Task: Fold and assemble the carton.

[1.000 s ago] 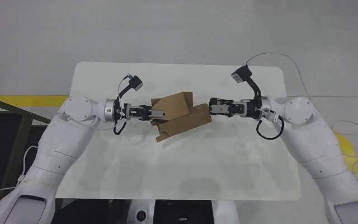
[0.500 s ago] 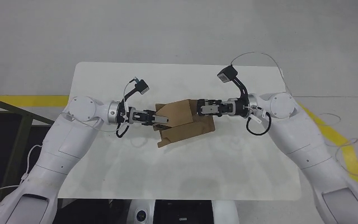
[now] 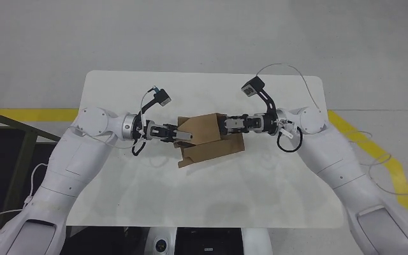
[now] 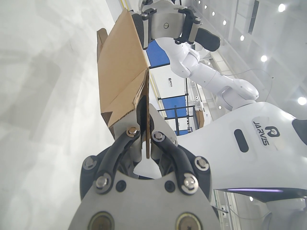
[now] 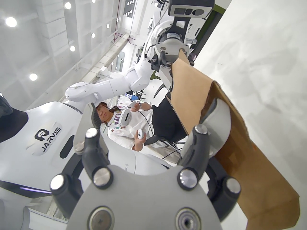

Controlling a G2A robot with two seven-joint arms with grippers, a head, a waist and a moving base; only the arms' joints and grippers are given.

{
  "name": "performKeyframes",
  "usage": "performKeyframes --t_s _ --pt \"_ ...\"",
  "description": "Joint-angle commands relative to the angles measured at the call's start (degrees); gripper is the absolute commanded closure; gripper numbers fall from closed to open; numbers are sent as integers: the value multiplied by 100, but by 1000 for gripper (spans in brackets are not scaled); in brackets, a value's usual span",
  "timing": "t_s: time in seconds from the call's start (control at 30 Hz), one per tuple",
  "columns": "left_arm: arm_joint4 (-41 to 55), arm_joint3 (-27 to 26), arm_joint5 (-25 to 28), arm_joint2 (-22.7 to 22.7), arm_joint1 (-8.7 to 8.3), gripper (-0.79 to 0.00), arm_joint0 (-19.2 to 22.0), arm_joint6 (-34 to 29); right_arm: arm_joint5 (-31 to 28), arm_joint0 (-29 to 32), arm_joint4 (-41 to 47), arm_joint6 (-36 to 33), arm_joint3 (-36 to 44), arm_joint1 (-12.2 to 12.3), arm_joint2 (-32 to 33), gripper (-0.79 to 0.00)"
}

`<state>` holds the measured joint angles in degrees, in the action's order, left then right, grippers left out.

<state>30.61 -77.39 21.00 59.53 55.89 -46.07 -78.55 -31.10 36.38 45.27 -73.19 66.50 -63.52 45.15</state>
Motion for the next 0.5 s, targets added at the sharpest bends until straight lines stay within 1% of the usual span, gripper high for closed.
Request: performKeyframes --t_s 0.0,0.4,0.43,0.47 --pt "36 10 8 23 -1 0 -4 -17 20 15 67 -20 -25 -23 -4 -711" --pt "137 66 17 111 -1 0 -38 -110 96 56 255 -97 -65 -140 85 -650" --pt "138 75 21 117 -1 0 -42 -120 106 70 305 -106 -61 -147 104 -631" --pt "128 91 25 123 -2 0 -46 -125 130 74 304 -131 -67 -151 119 -585"
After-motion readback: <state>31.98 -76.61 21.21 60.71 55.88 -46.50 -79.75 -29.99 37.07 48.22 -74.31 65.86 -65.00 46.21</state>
